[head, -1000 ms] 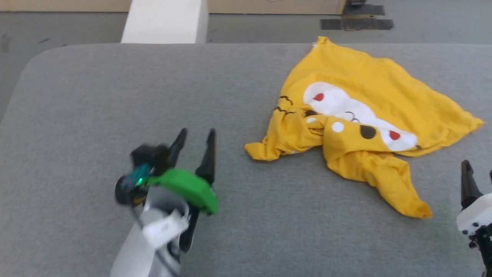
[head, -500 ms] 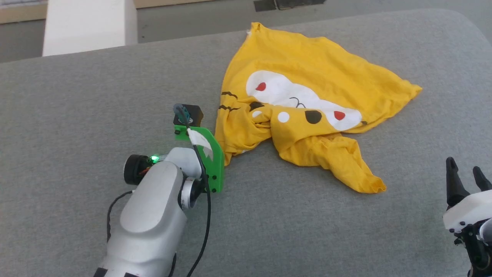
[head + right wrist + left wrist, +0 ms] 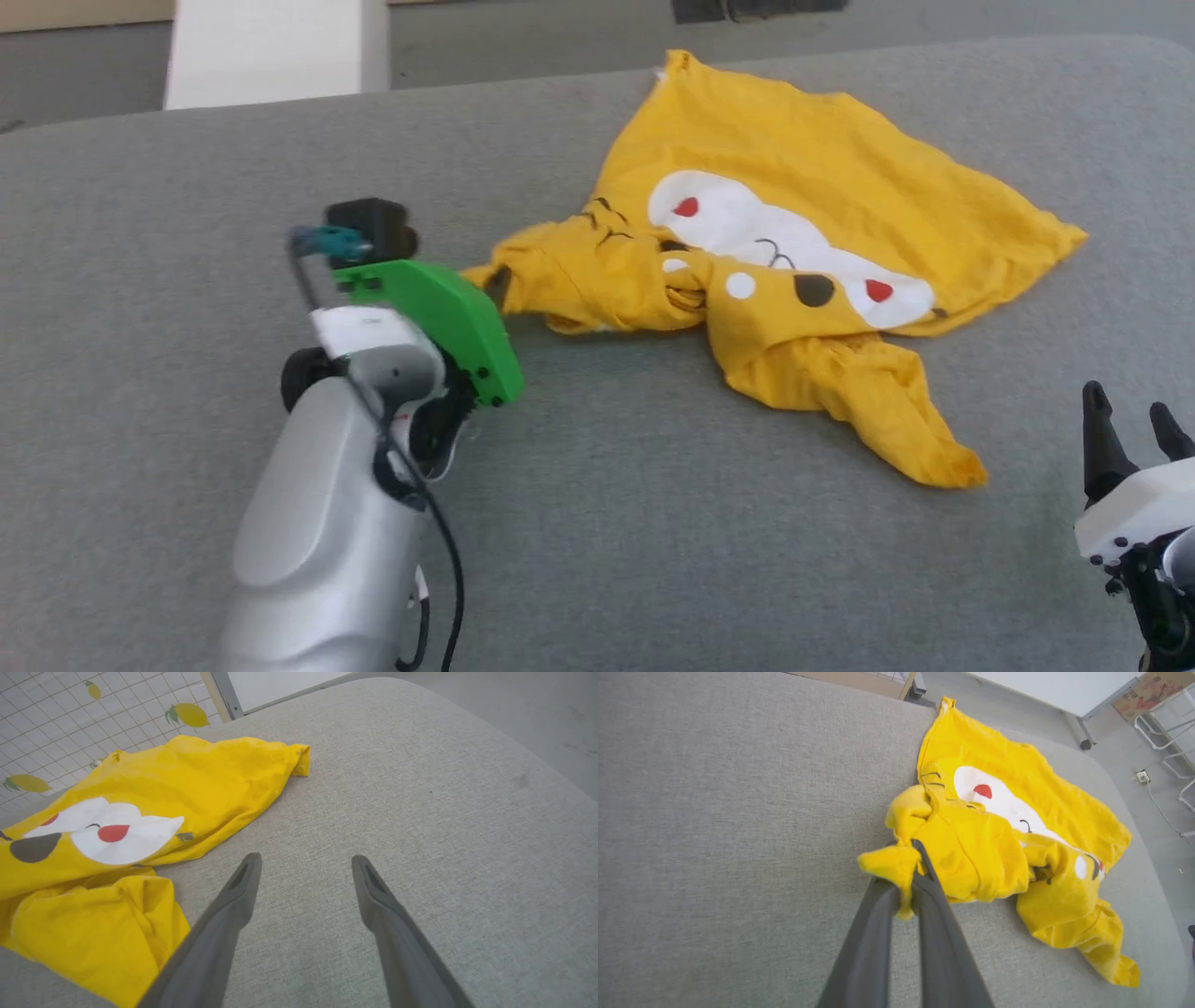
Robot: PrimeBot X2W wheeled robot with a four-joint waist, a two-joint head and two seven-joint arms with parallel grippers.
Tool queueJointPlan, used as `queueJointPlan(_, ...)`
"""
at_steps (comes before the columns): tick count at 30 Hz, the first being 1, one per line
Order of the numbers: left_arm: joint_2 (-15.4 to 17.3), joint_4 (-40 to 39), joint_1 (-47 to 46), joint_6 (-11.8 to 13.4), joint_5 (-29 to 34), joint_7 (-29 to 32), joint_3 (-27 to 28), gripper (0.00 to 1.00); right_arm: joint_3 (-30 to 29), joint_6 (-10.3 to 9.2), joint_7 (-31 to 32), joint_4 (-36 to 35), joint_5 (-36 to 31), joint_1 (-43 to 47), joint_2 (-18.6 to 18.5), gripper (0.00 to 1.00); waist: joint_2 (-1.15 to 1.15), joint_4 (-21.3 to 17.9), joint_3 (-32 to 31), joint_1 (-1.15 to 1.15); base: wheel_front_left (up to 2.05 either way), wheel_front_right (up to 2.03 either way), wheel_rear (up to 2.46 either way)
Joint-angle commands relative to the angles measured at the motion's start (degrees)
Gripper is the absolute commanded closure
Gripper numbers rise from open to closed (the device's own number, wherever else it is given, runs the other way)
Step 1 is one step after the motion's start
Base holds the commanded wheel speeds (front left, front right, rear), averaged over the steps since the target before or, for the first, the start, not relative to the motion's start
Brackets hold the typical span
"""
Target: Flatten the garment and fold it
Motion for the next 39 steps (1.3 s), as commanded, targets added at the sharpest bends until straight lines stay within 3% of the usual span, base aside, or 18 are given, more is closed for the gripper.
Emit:
queueJointPlan(1, 0.37, -2.05, 2.12, 0.44, -0.70, -1.14, 1.30, 1.00, 0.22, -0.08, 0.37, -0.53, -0.46, 0.53, 0.04, 0.00, 0.00, 6.83, -5.35, 0.00, 0.00, 0.00, 0.00)
queueJointPlan(7, 3.49, -12.02, 14.33, 6.66, -2.42, -1.45, 8.51, 1.00, 1.15, -0.08, 1.50, -1.23, -0.45, 1.74, 0.04, 0.00, 0.00, 12.94, -7.76, 0.00, 0.00, 0.00, 0.00)
queueJointPlan(12, 4.46, -15.05, 24.87, 12.16, -3.29, 0.90, 12.77, 1.00, 2.44, -0.08, 1.83, -1.30, 0.09, 1.74, 0.04, 0.00, 0.00, 15.30, -7.95, 0.00, 0.00, 0.00, 0.00)
queueJointPlan(16, 3.22, -12.73, 29.83, 13.46, -5.82, 2.81, 13.82, 1.00, 3.41, -0.08, 1.89, -0.84, 0.27, 1.61, 0.04, 0.00, 0.00, 15.91, -7.73, 0.00, 0.00, 0.00, 0.00)
queueJointPlan(17, 2.75, -12.34, 30.18, 13.27, -6.70, 2.33, 14.23, 0.73, 3.61, -0.08, 1.89, -0.69, 0.36, 1.56, 0.04, 0.00, 0.00, 15.95, -7.68, 0.00, 0.00, 0.00, 0.00)
queueJointPlan(18, 2.47, -12.23, 30.27, 12.95, -7.17, 1.65, 14.45, 0.00, 3.70, -0.08, 1.87, -0.61, 0.39, 1.55, 0.04, 0.00, 0.00, 16.00, -7.66, 0.00, 0.00, 0.00, 0.00)
queueJointPlan(22, 2.41, -14.10, 29.35, 11.11, -6.86, -5.39, 16.34, 0.00, 3.46, -0.08, 1.87, -0.75, 0.07, 1.78, 0.04, 0.00, 0.00, 16.30, -7.70, 0.00, 0.00, 0.00, 0.00)
queueJointPlan(28, 5.42, -16.88, 29.77, 5.66, 0.87, -24.11, 16.96, 0.00, 4.19, -0.08, 2.78, -1.56, -0.65, 1.34, 0.04, 0.00, 0.00, 15.55, -7.44, 0.00, 0.00, 0.00, 0.00)
queueJointPlan(33, 5.04, -14.96, 30.96, 1.51, 6.45, -38.95, 14.11, 0.00, 7.40, -0.08, 6.48, -2.16, -2.77, -1.72, 0.04, 0.00, 0.00, 14.99, -6.07, 0.00, 0.00, 0.00, 0.00)
queueJointPlan(39, 2.51, -13.13, 28.76, -0.01, 9.03, -42.53, 12.06, 0.00, 17.81, -0.08, 16.07, 0.39, -6.03, -11.19, -4.00, 0.00, 0.00, 15.78, -2.77, 0.00, 0.00, 0.00, 0.00)
